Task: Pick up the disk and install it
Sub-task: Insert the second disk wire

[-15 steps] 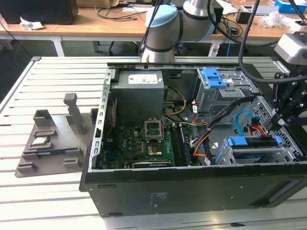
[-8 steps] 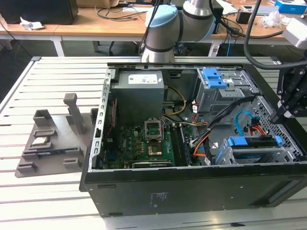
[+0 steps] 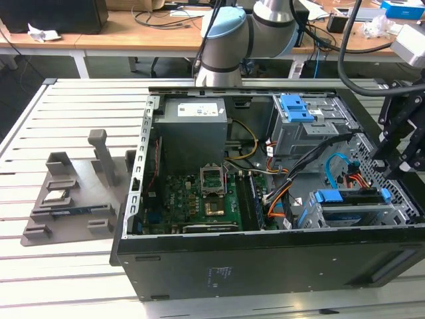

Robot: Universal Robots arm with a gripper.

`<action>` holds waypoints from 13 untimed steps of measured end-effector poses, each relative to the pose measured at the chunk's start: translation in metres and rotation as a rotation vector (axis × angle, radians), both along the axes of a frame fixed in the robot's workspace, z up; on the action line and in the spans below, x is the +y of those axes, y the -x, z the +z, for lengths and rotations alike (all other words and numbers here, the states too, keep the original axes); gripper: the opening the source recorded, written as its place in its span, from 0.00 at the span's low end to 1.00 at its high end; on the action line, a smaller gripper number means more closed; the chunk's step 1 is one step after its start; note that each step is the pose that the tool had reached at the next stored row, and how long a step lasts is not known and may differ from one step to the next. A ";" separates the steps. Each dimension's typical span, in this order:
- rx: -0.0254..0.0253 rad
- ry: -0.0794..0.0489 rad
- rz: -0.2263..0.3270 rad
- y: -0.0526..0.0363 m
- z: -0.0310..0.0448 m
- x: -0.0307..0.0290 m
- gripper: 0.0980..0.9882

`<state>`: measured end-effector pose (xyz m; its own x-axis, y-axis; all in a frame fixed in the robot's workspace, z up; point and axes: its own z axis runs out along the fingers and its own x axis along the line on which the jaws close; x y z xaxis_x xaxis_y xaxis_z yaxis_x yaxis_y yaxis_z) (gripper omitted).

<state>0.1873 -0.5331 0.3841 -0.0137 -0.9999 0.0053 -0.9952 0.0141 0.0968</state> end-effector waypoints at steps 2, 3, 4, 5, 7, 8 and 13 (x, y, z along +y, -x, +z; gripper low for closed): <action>-0.0001 0.000 0.000 0.0018 0.0002 0.0008 0.36; 0.0000 0.000 0.000 0.0047 -0.0003 0.0022 0.36; -0.0001 0.000 0.003 0.0100 -0.0013 0.0037 0.36; 0.0000 -0.001 0.009 0.0159 -0.0035 0.0044 0.36; 0.0000 -0.001 0.023 0.0254 -0.0077 0.0054 0.36; -0.0001 -0.001 0.025 0.0276 -0.0081 0.0054 0.36; 0.0000 -0.001 0.039 0.0357 -0.0149 0.0055 0.36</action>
